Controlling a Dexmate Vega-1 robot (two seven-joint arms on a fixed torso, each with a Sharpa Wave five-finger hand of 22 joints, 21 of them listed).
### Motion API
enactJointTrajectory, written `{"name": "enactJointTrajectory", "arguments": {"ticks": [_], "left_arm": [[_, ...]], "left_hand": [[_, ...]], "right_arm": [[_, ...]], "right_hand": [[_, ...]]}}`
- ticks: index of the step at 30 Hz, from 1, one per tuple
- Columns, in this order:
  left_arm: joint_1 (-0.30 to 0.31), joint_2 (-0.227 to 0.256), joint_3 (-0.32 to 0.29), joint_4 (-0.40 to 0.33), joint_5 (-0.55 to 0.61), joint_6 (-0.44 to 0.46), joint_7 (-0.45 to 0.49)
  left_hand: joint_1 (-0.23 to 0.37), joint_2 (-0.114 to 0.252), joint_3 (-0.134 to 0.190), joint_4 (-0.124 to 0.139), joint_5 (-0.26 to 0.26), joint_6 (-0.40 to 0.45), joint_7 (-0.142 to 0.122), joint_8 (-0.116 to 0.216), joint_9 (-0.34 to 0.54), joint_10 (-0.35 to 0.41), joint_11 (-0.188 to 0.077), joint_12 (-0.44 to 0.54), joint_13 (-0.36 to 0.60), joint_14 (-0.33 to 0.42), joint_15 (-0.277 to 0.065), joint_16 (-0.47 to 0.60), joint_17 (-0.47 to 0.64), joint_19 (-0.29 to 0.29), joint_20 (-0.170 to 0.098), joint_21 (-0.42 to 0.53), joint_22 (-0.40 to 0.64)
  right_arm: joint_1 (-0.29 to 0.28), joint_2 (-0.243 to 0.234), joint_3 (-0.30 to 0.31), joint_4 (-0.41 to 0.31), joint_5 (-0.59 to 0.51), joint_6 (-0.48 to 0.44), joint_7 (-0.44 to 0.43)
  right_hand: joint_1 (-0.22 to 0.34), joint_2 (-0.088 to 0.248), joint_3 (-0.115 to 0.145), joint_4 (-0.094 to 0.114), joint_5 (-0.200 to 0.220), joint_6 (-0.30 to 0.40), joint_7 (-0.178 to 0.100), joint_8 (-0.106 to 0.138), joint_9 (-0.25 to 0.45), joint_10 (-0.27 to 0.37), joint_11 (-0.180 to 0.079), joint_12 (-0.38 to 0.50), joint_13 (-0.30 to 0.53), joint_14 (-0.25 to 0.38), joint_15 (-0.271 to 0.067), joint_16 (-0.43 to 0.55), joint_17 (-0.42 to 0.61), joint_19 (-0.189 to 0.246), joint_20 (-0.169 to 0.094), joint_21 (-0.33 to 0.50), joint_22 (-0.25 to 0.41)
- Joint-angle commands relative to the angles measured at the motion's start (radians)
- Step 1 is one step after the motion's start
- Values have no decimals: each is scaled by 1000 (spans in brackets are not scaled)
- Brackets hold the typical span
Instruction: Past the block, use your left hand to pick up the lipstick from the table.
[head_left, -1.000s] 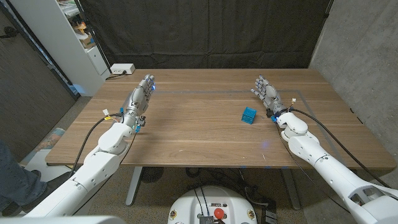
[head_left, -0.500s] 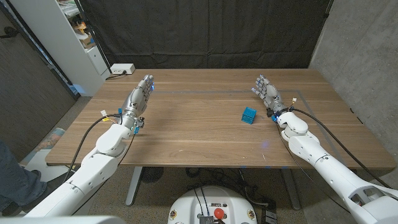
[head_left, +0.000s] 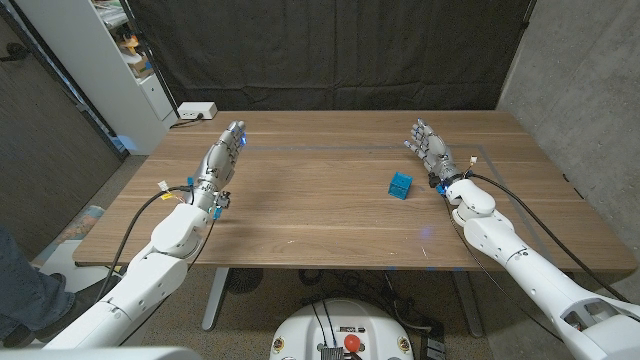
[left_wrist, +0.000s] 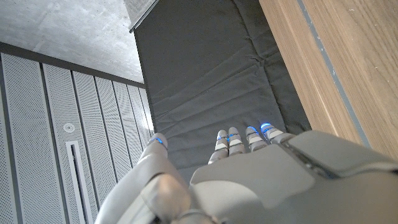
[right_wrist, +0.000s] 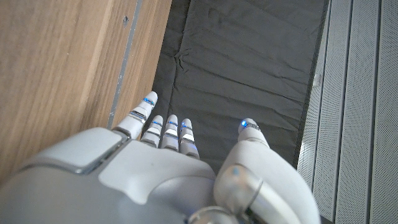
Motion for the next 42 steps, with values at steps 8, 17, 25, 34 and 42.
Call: {"name": "enactJointTrajectory", "arguments": {"ticks": [8,17,25,34,42], "left_arm": [[81,25,-55,-75,30,-6,32],[111,24,-77,-96,33,-10,37],[149,20,-103,-113,51,-22,50],[175,17,-123,-120,61,-30,46],[204,12,-143,-136,75,-29,57]], "left_hand": [[7,3,1,-6,-2,7,4,3,3,1,5,4,3,0,3,3,3,-5,9,7,4],[8,4,1,-8,-3,7,4,3,3,0,4,3,3,1,4,3,3,-6,10,7,4],[10,4,1,-10,-4,8,5,3,3,0,3,3,3,1,4,3,3,-7,11,6,4],[15,5,1,-14,-6,13,5,5,3,8,3,6,4,4,4,3,2,-8,11,6,4],[18,6,2,-16,-6,15,4,5,3,11,-2,7,4,3,3,3,2,-11,17,6,4]], "right_arm": [[-8,-7,0,-16,-2,-5,-3],[-9,-4,1,-13,2,1,1],[-14,-9,3,-25,1,-2,-3],[-22,-17,7,-43,2,-8,-10],[-24,-16,4,-44,3,-10,-9]], "right_hand": [[4,8,0,-5,7,2,-1,-1,6,-3,0,0,2,-4,11,0,2,-6,5,1,4],[4,9,0,-5,7,2,-1,-1,6,-4,0,0,2,-4,10,0,2,-7,5,1,4],[3,8,-1,-5,7,2,-2,-1,6,-4,1,-1,2,-5,11,-1,2,-8,6,1,4],[2,8,-1,-6,7,2,-2,-2,6,-4,0,0,2,-5,12,-1,2,-8,6,1,4],[1,9,-1,-6,7,1,-3,-2,6,-4,0,0,2,-5,12,-1,2,-9,6,1,4]]}}
